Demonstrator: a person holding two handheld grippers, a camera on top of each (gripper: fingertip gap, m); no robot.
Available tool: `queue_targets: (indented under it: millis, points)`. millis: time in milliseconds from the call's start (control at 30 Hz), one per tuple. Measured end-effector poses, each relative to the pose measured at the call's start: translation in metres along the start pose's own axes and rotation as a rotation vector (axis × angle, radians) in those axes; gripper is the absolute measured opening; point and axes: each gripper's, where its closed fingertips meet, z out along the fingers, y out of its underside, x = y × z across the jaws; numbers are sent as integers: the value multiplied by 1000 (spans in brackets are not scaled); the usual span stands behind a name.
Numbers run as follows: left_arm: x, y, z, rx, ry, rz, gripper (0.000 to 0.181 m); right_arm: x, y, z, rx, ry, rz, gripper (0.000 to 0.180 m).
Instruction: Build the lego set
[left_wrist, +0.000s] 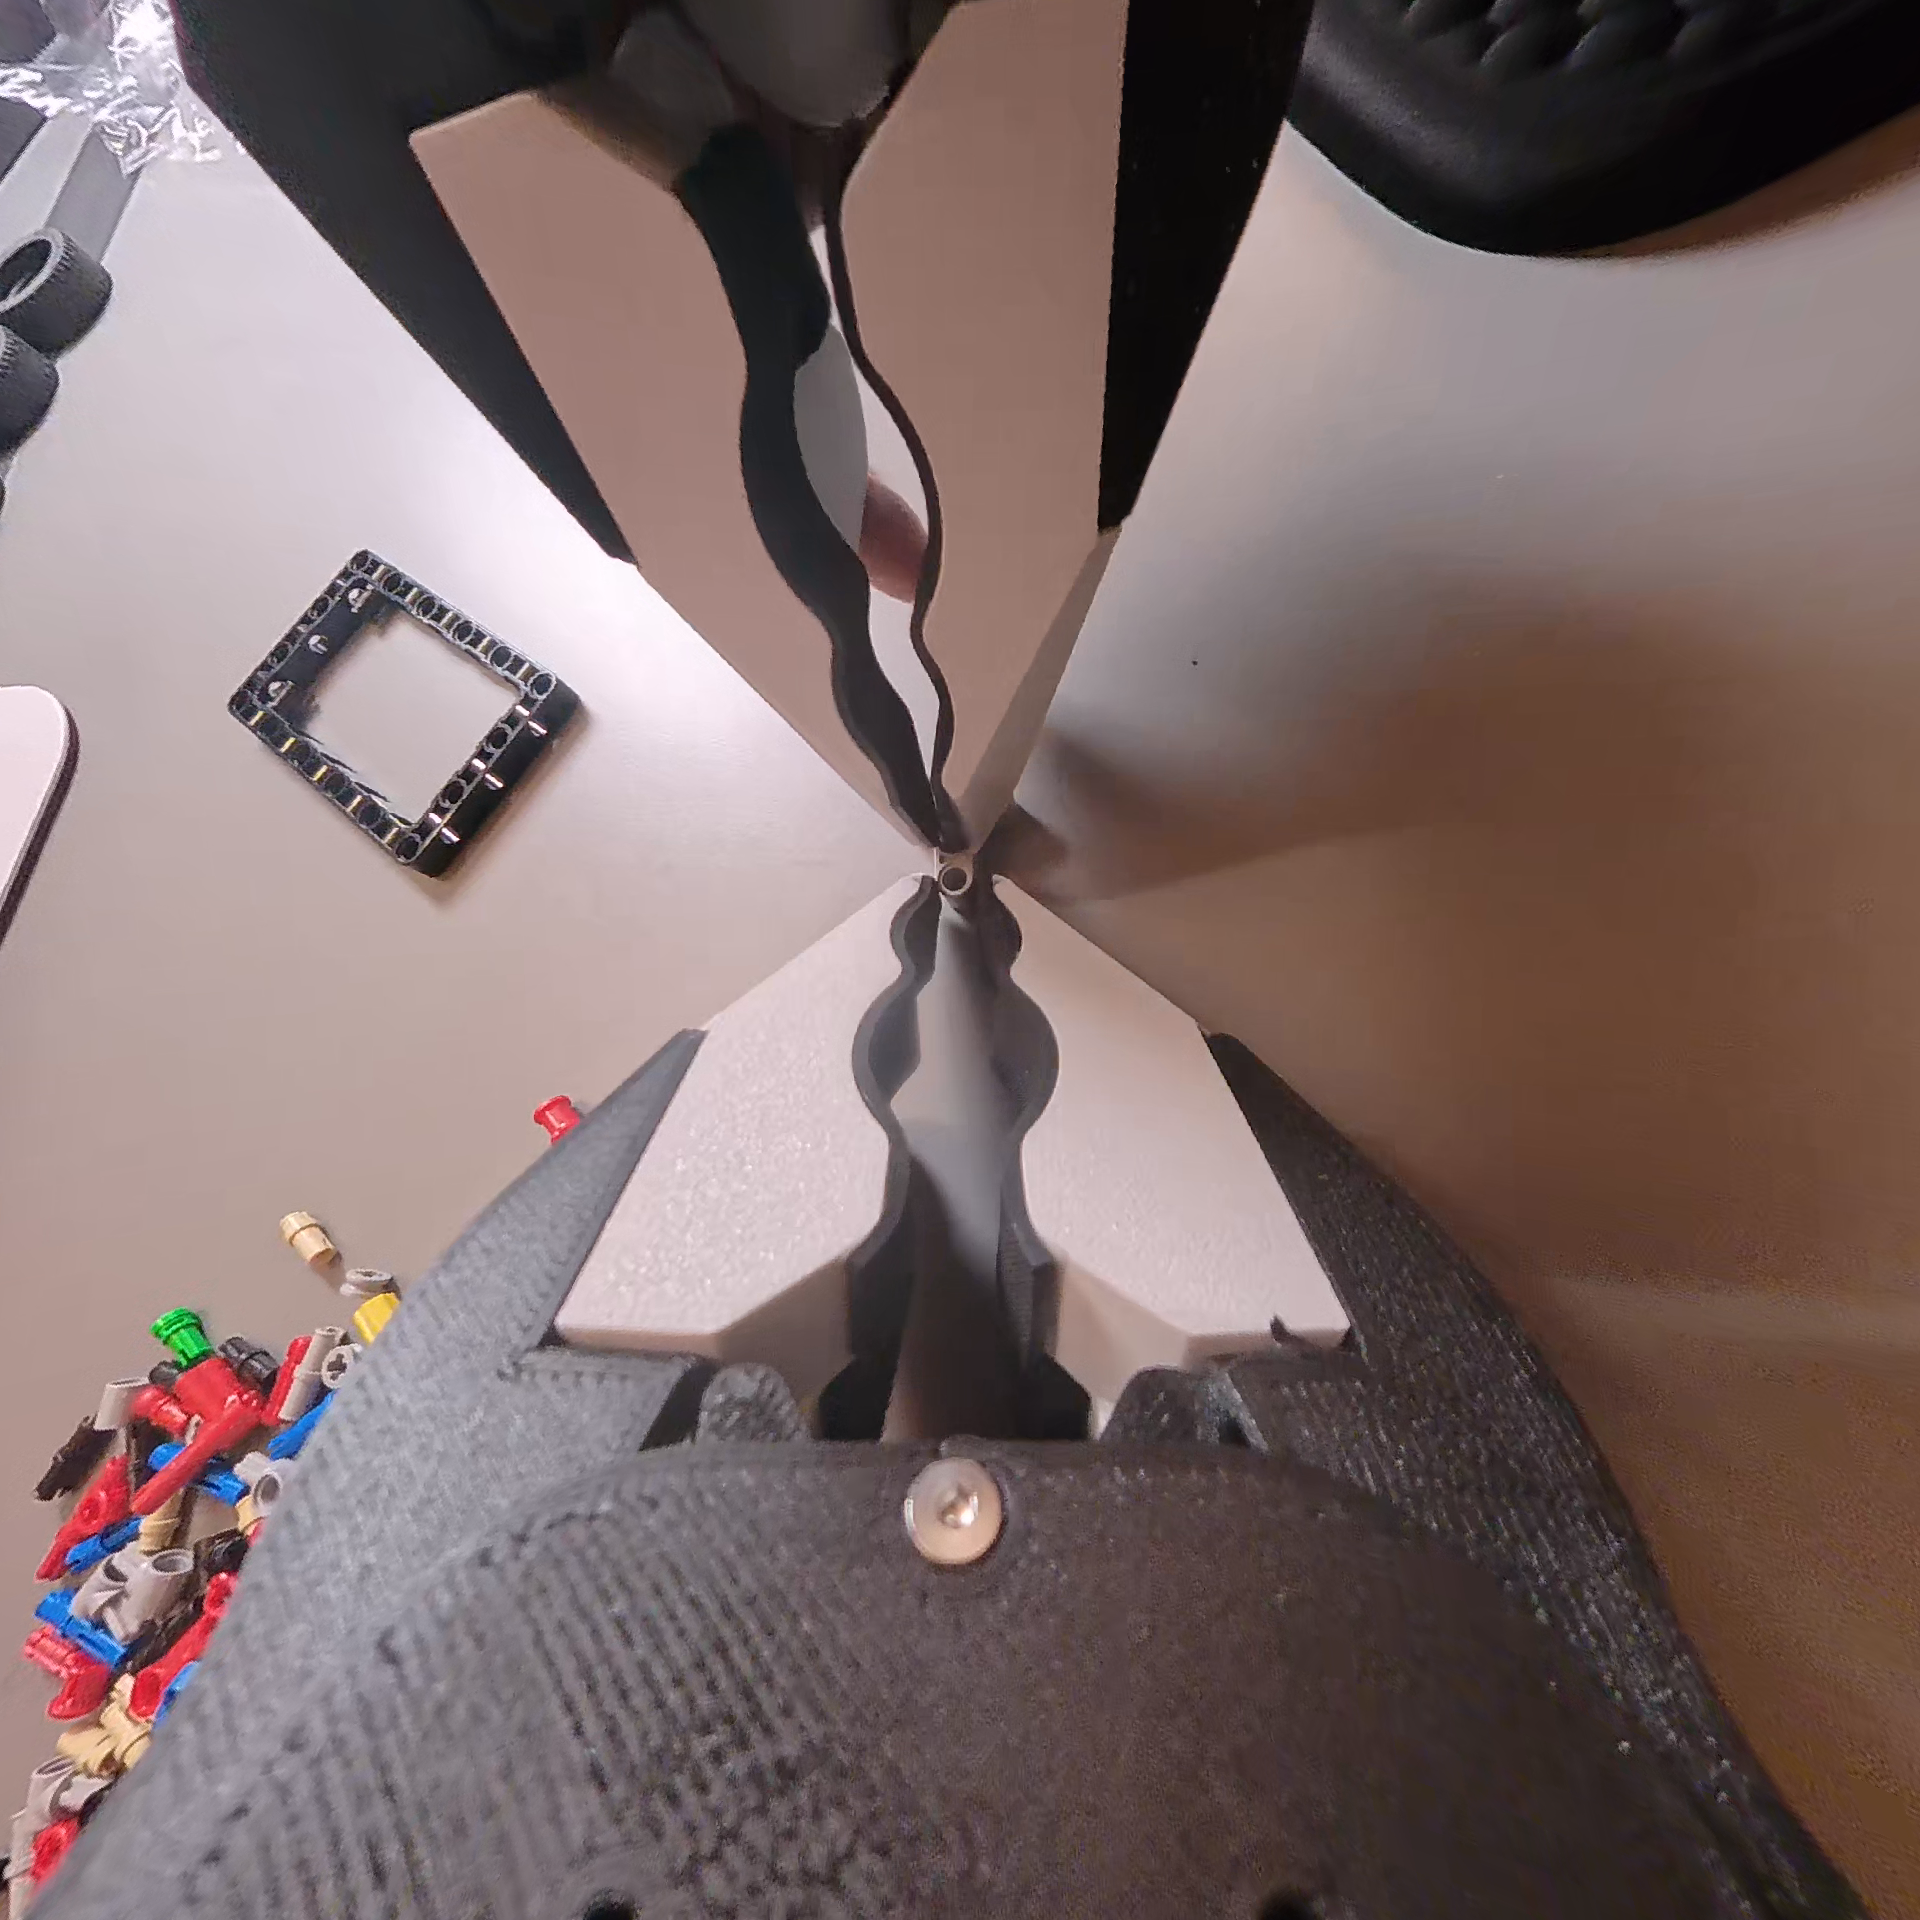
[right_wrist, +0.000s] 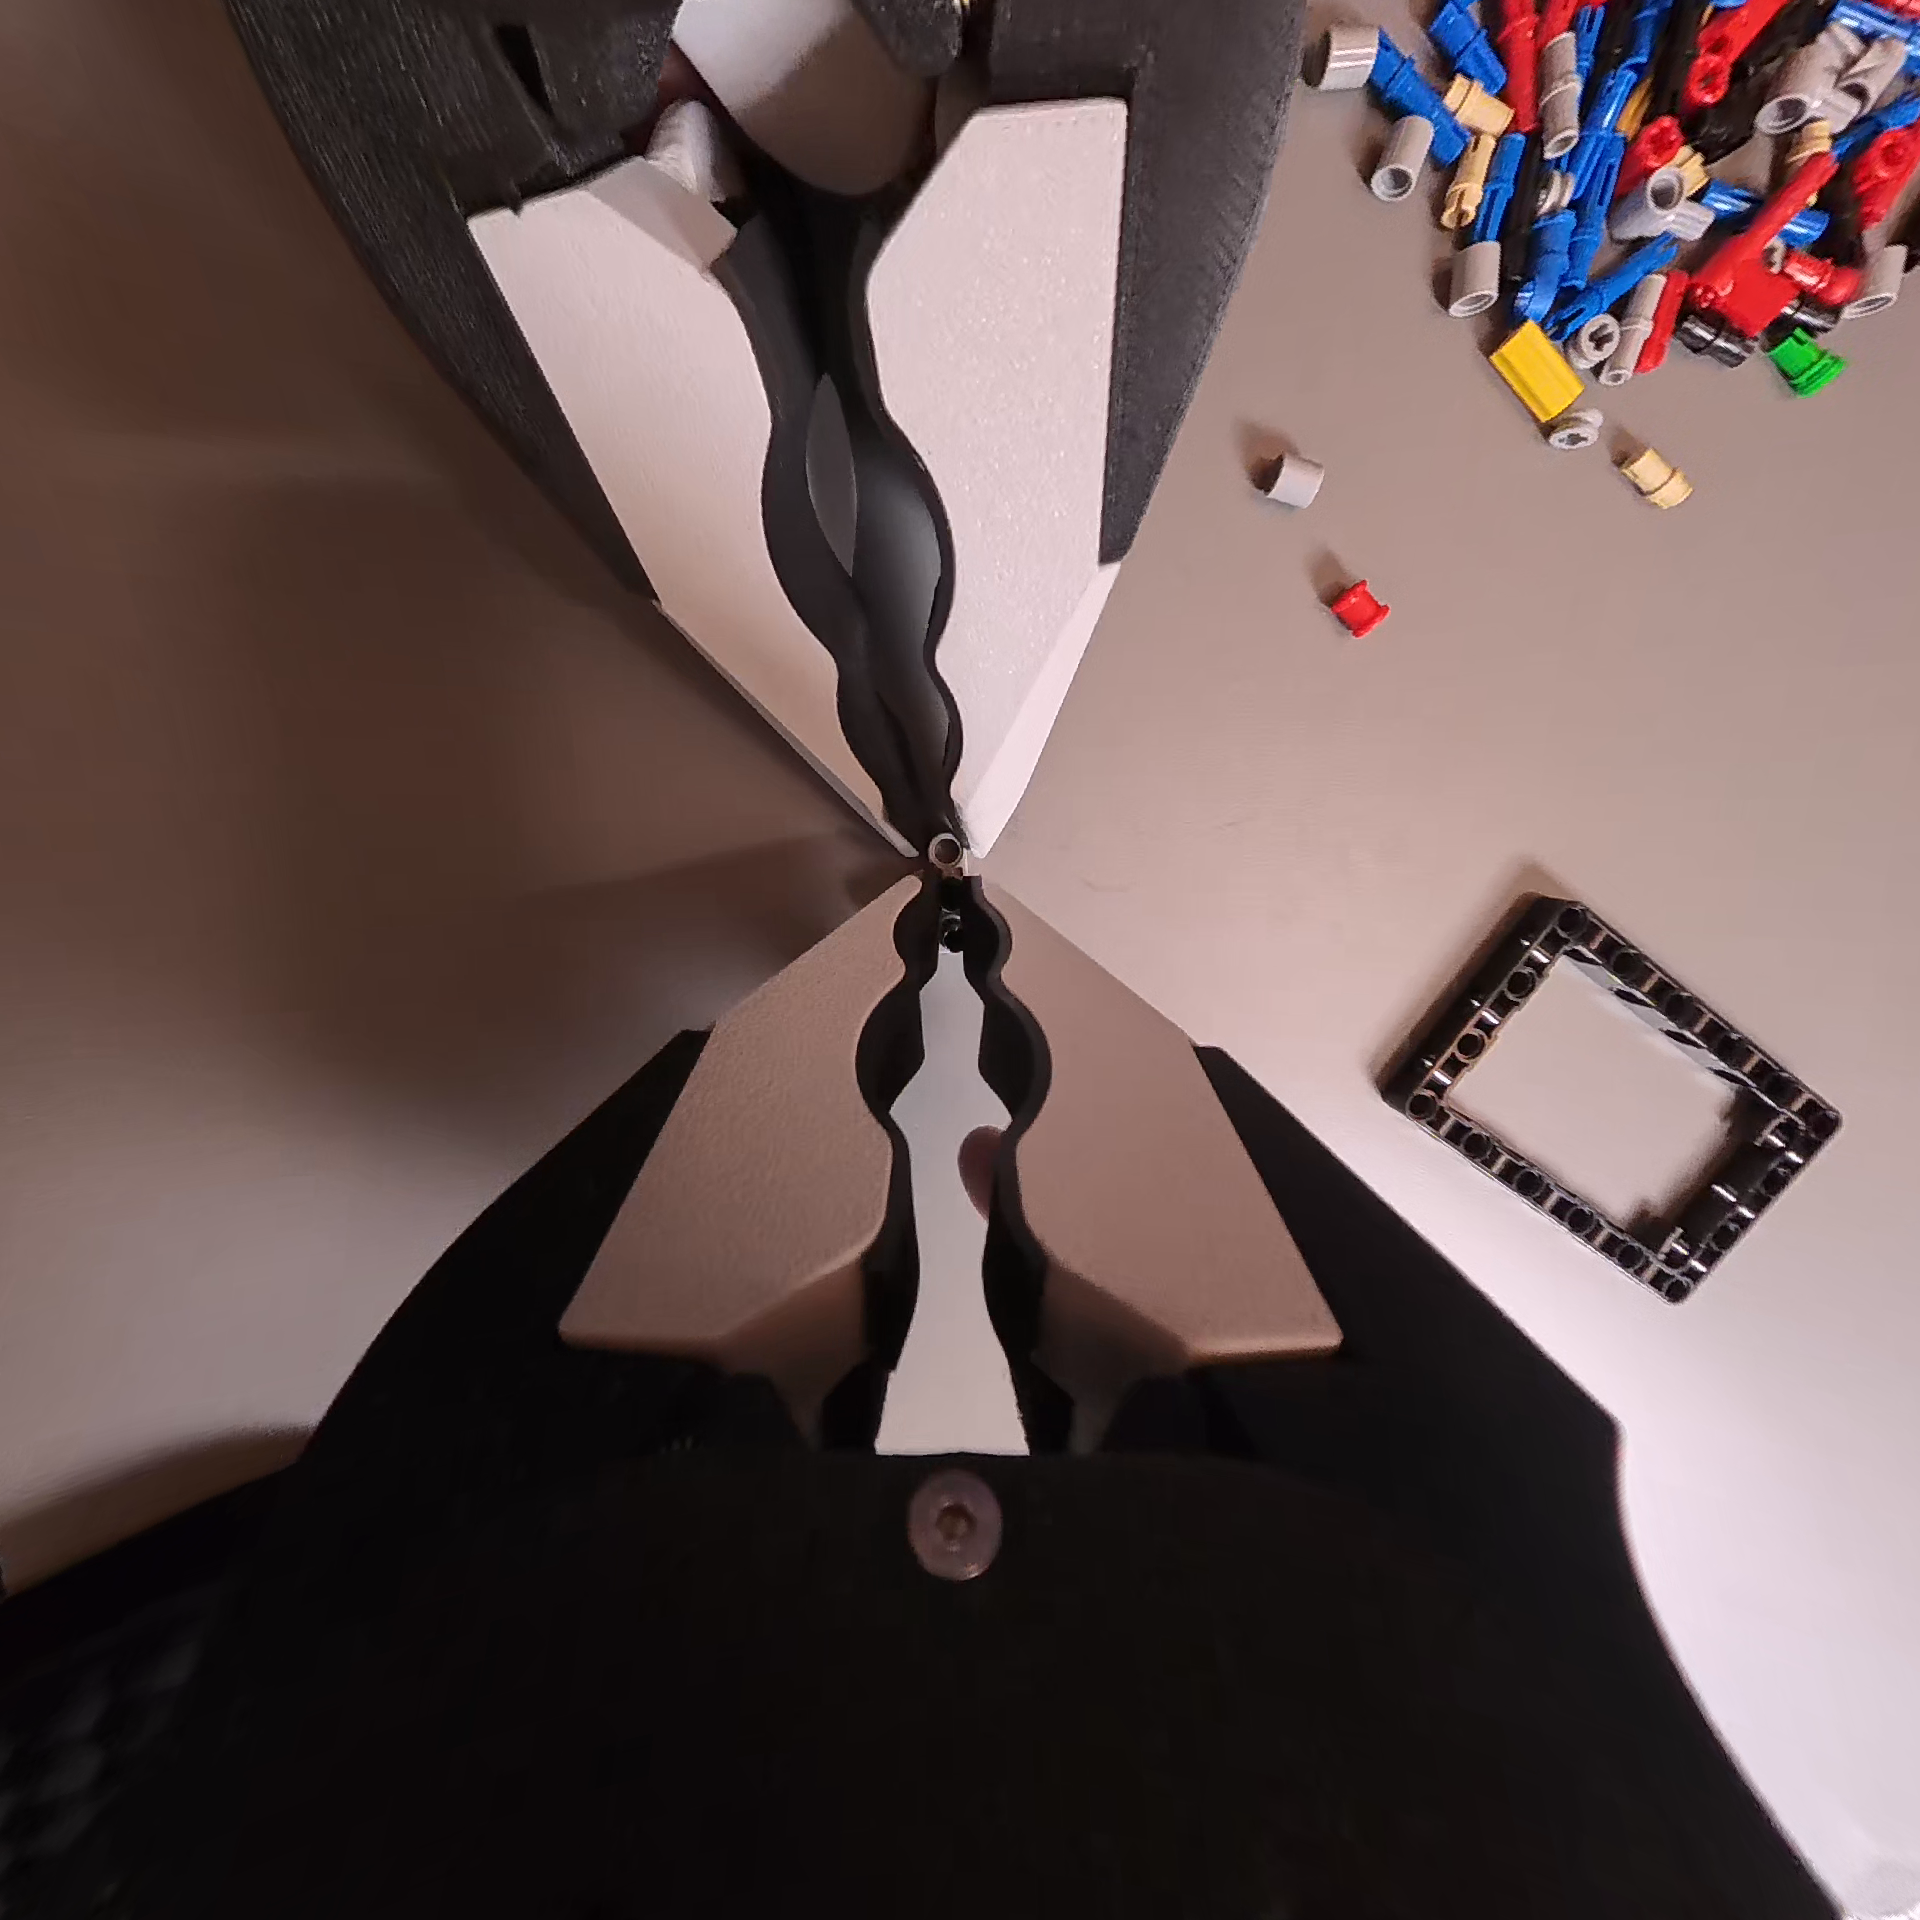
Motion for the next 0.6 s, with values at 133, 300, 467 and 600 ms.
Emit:
queue_targets:
  millis: [133, 300, 467, 600]
  points:
    - [0, 0, 0, 0, -1, 2, 6, 0, -2, -2, 89, 32, 33, 3]
    - [-1, 1, -1, 5, -3, 2, 6, -1, -26, -37, 501, 65, 181, 36]
    - [-3, 1, -2, 15, -15, -5, 10, 16, -26, -87, 879, 228, 335, 44]
    - [-4, 0, -3, 23, -24, -6, 18, 28, -9, -96, 995, 313, 417, 39]
